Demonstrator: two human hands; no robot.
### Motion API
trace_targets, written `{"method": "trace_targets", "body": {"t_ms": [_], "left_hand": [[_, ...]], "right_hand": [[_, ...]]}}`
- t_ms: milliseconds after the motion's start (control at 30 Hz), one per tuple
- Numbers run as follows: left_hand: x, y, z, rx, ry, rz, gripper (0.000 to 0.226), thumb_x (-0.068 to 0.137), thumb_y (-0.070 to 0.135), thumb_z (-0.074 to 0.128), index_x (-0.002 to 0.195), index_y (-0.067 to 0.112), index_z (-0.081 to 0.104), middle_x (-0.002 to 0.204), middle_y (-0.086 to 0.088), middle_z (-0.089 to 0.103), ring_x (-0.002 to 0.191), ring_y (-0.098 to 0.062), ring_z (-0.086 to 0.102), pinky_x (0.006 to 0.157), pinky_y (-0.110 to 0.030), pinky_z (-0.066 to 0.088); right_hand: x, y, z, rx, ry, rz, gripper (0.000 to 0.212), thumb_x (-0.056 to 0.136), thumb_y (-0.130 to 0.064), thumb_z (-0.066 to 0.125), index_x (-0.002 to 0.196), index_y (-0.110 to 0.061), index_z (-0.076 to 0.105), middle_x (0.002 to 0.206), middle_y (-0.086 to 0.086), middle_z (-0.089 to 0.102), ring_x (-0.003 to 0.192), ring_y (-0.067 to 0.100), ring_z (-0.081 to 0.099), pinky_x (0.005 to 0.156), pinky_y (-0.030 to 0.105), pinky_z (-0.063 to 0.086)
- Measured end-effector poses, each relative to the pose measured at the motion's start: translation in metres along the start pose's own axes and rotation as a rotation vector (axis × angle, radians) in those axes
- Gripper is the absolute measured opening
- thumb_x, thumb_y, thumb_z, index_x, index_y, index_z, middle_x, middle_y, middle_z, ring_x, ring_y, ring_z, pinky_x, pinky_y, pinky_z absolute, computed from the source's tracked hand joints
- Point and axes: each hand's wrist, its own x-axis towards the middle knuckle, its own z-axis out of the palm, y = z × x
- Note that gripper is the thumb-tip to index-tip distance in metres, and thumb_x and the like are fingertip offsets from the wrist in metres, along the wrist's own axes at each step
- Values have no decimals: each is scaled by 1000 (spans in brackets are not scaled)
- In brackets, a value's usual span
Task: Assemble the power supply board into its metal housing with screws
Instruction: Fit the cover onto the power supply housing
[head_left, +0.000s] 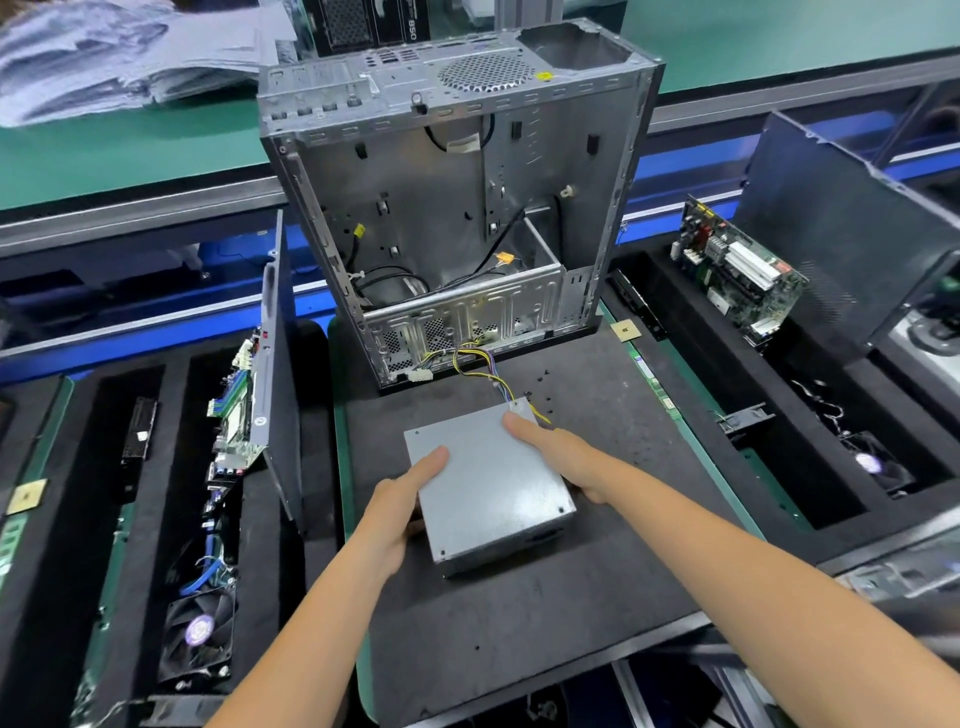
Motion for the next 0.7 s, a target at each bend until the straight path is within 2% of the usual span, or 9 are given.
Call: {"method": "trace_targets", "body": {"t_ms": [100, 200, 267, 333, 467, 567, 633, 700], "left_hand": [[-1, -3, -1, 12, -6, 3, 64, 53, 59, 84, 98, 15, 76, 102, -5, 75, 91, -21, 72, 86, -38, 50], [-1, -1, 0, 8, 2, -4, 69, 53, 60, 84, 105, 15, 74, 103, -3, 75, 93, -19, 72, 89, -39, 50], [0, 1, 0, -3, 7, -15, 71, 54, 59, 84, 108, 15, 72, 104, -3, 74, 96, -19, 71, 93, -40, 50], [-1, 0, 0, -4, 7, -24, 70, 54, 59, 84, 107, 15, 72, 104, -4, 74, 96, -21, 71, 94, -42, 50], [-1, -1, -1, 12, 4, -27, 72, 53, 61, 84, 107, 16, 72, 104, -4, 74, 95, -21, 71, 94, -42, 50], [-1, 0, 0, 0, 8, -35, 72, 54, 59, 83, 110, 15, 71, 105, -5, 74, 97, -23, 71, 98, -44, 49], [-1, 1, 1, -6, 9, -35, 72, 55, 58, 84, 111, 14, 70, 105, -6, 74, 98, -24, 71, 99, -44, 48], [-2, 1, 2, 4, 3, -30, 68, 57, 56, 83, 109, 13, 71, 105, -6, 74, 97, -24, 71, 99, -44, 48]], "right_hand": [[1, 5, 1, 17, 21, -30, 67, 82, -60, 64, 137, -28, 46, 102, -5, 74, 90, 11, 71, 70, 22, 54], [3, 4, 1, -10, 23, -10, 67, 76, -65, 65, 128, -24, 57, 101, -4, 74, 92, 13, 71, 87, 31, 53], [3, 2, 2, -33, 39, 7, 66, 72, -68, 65, 118, -20, 65, 97, -4, 75, 88, 13, 72, 84, 30, 53], [5, 3, 4, -37, 83, 6, 68, 71, -70, 66, 120, -23, 62, 96, -5, 75, 86, 12, 72, 82, 29, 53], [4, 4, 4, -56, 105, 14, 73, 66, -73, 66, 115, -19, 65, 96, -4, 75, 91, 15, 71, 96, 38, 51], [1, 2, 4, -86, 108, 28, 74, 67, -74, 64, 111, -15, 66, 97, -1, 75, 92, 19, 71, 98, 41, 50], [0, 0, 6, -140, 174, 31, 81, 64, -78, 61, 112, -13, 65, 104, 1, 72, 96, 22, 68, 97, 42, 49], [-1, -2, 7, -233, 255, 16, 82, 67, -79, 56, 114, -13, 61, 110, 2, 67, 98, 20, 65, 90, 38, 50]]}}
